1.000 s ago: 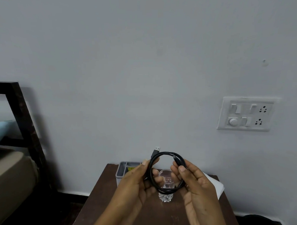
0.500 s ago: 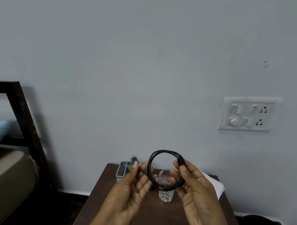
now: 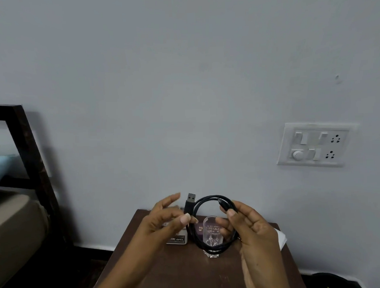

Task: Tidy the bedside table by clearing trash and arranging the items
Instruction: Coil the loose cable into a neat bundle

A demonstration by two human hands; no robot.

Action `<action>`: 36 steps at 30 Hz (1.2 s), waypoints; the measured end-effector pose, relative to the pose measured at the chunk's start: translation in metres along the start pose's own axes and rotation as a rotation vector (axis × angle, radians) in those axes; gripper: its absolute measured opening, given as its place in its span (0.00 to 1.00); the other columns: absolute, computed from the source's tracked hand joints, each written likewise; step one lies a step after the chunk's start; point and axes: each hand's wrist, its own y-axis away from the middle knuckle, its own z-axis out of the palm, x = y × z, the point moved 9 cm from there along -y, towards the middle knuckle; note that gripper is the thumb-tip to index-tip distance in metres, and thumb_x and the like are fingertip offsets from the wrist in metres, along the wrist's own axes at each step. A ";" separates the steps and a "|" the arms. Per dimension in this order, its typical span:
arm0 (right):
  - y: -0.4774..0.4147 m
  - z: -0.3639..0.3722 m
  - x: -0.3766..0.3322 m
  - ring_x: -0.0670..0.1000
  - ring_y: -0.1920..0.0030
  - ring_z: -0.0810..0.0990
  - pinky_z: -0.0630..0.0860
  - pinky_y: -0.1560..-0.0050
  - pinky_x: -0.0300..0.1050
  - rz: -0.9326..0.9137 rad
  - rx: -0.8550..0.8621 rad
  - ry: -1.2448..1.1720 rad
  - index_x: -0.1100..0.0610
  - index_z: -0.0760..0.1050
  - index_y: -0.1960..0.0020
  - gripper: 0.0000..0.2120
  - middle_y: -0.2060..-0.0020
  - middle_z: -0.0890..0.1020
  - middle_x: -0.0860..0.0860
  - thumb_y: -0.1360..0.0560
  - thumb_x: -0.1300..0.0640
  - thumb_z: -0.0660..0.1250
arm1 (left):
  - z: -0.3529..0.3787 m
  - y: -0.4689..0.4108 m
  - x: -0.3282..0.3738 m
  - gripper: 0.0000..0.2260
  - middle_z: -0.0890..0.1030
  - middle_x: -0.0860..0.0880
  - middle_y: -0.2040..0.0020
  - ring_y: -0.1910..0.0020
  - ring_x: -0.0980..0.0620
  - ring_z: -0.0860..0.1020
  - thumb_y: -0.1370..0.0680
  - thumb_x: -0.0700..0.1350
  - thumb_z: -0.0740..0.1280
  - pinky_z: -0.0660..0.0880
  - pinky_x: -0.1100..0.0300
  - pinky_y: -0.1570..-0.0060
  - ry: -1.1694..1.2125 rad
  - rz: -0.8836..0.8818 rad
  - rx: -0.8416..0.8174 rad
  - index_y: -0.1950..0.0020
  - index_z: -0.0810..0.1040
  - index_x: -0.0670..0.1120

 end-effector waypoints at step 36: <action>0.000 -0.007 -0.012 0.51 0.64 0.84 0.81 0.57 0.50 -0.226 0.121 0.395 0.50 0.79 0.60 0.10 0.65 0.84 0.47 0.30 0.65 0.70 | 0.006 0.004 -0.001 0.05 0.81 0.53 0.64 0.65 0.53 0.81 0.28 0.49 0.70 0.79 0.45 0.56 -0.222 -0.073 0.377 0.63 0.79 0.51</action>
